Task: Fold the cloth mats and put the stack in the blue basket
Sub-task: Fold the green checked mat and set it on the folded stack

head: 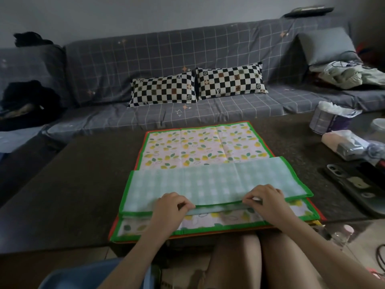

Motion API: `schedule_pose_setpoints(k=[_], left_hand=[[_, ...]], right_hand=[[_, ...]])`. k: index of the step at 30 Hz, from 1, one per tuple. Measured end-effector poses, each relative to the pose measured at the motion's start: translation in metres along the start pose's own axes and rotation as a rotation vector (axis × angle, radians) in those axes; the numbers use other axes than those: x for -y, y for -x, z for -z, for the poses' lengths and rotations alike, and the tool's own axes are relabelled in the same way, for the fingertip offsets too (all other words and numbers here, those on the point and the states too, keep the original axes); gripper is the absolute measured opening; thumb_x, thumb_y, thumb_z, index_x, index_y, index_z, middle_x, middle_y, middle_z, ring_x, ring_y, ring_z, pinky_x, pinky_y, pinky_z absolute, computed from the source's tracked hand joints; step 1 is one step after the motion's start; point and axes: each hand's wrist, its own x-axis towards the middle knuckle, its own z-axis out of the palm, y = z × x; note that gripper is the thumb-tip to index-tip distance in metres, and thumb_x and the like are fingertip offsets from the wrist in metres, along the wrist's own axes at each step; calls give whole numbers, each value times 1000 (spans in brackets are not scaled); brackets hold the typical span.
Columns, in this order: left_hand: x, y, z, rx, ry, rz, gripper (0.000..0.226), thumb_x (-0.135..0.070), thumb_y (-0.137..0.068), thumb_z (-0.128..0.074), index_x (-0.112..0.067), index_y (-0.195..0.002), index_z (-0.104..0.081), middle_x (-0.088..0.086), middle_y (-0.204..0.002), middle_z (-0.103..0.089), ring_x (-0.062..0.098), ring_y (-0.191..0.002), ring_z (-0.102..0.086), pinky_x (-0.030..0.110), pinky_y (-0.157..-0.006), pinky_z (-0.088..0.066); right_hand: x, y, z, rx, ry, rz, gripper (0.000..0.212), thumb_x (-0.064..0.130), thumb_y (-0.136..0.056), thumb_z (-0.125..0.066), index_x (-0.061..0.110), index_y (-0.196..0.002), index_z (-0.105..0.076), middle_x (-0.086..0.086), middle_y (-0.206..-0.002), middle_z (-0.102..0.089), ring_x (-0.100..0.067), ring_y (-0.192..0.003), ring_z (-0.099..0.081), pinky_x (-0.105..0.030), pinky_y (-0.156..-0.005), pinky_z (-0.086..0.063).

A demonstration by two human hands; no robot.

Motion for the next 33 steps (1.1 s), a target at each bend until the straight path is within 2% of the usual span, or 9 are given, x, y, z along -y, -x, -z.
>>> schedule_pose_setpoints(k=[7, 9, 11, 13, 16, 21, 25, 28, 33], left_hand=[[-5, -17, 0, 68, 21, -1, 29, -52, -86, -58, -27, -74, -64, -11, -82, -59, 4, -78, -53, 27, -79, -43], [-13, -30, -6, 9, -5, -35, 26, -51, -89, -54, -28, -83, -67, -11, -93, -60, 7, -91, -53, 30, -89, -39], [-20, -48, -15, 2, -49, -55, 30, -44, -95, -46, -27, -108, -67, -8, -119, -58, 11, -115, -47, 32, -101, -28], [-26, -66, -23, 65, -70, -33, 43, -43, -99, -36, -27, -136, -49, -3, -149, -37, 15, -139, -27, 35, -113, -12], [-29, -80, -36, 207, -156, 49, 56, -51, -100, -17, -31, -152, -12, -1, -161, 3, 20, -147, 8, 45, -118, 9], [-29, -78, -47, 222, -303, 48, 57, -49, -100, -10, -31, -152, 3, -1, -160, 13, 21, -146, 16, 48, -115, 15], [-28, -78, -47, 201, -365, 29, 54, -42, -102, -11, -30, -152, 3, -1, -160, 11, 22, -147, 13, 50, -118, 9], [-27, -78, -49, 178, -362, 24, 53, -41, -102, -10, -31, -152, 2, -1, -160, 9, 21, -147, 11, 51, -118, 5], [-27, -79, -52, 163, -325, 37, 53, -42, -101, -10, -33, -152, 3, -3, -160, 9, 18, -147, 13, 49, -118, 9]], right_hand=[[-4, 1, -6, -3, -22, 18, 10, 42, -82, -66, 34, -86, -71, 16, -92, -61, -11, -99, -50, -29, -82, -36], [-4, 0, -7, 2, -9, 13, 13, 44, -83, -64, 33, -85, -71, 16, -90, -60, -11, -97, -49, -29, -82, -37], [-5, -3, -9, 0, -11, 18, 17, 47, -83, -62, 32, -79, -70, 18, -83, -56, -13, -93, -51, -30, -82, -40], [-5, -7, -9, 5, -1, 24, 20, 48, -84, -61, 31, -74, -67, 19, -76, -52, -14, -89, -52, -31, -82, -42], [-1, -11, -8, -2, 36, 22, 23, 48, -85, -59, 29, -72, -63, 16, -70, -49, -13, -83, -49, -29, -78, -43], [10, -30, -8, -8, 84, 1, 28, 48, -87, -55, 25, -73, -61, 9, -72, -56, -14, -80, -50, -27, -71, -41], [28, -57, -22, -45, 93, 27, 25, 38, -92, -50, 23, -107, -64, 3, -110, -60, -21, -109, -48, -31, -90, -36], [43, -79, -38, 55, 100, 51, 39, 28, -98, -37, 26, -136, -45, 3, -145, -41, -19, -136, -28, -33, -111, -20], [37, -89, -54, 145, 195, 50, 49, 38, -101, -18, 30, -150, -13, 9, -158, -9, -12, -146, 1, -34, -118, 4]])
